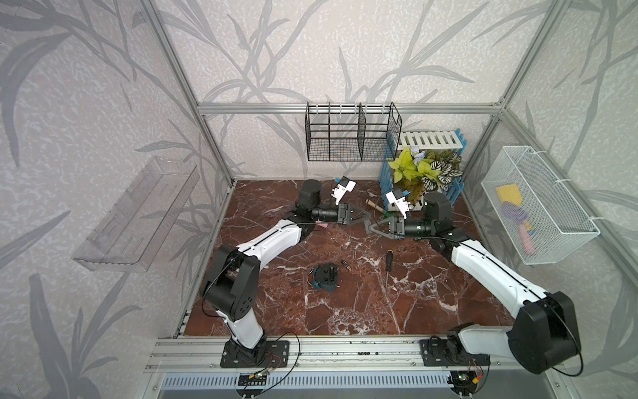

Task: Remove the battery from the alarm
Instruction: Pick up the cover from the center of the board, then install the cover on the alarm.

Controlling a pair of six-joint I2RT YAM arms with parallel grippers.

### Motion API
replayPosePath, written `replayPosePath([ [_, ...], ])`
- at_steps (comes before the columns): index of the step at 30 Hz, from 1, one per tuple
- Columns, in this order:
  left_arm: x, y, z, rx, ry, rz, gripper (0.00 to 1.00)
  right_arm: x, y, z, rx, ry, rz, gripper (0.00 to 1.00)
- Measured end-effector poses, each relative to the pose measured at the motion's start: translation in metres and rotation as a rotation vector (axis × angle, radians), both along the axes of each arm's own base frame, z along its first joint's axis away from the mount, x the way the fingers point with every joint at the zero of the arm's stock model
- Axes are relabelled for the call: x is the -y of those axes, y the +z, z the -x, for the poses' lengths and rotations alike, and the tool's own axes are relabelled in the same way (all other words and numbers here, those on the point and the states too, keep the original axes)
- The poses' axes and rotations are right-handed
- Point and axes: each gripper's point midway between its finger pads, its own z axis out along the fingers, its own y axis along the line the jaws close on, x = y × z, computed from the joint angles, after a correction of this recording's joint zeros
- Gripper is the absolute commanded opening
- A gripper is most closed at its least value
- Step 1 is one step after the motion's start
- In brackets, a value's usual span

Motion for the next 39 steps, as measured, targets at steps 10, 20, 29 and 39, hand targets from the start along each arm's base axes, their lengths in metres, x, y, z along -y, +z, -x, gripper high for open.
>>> replayPosePath([
  [10,-0.17,-0.103,0.029,-0.117,0.726,-0.204,0.78,-0.068,-0.118,0.066,-0.289,-0.008,0.26,0.0],
  [20,-0.187,-0.203,0.085,-0.313,0.784,-0.316,0.77,-0.085,-0.188,0.069,-0.445,-0.213,0.457,0.0],
  [29,-0.177,-0.187,0.083,-0.212,0.766,-0.301,0.78,-0.115,-0.186,0.059,-0.45,-0.285,0.431,0.0],
  [39,-0.171,-0.19,0.085,-0.205,0.748,-0.316,0.77,-0.119,-0.187,0.06,-0.451,-0.327,0.436,0.0],
])
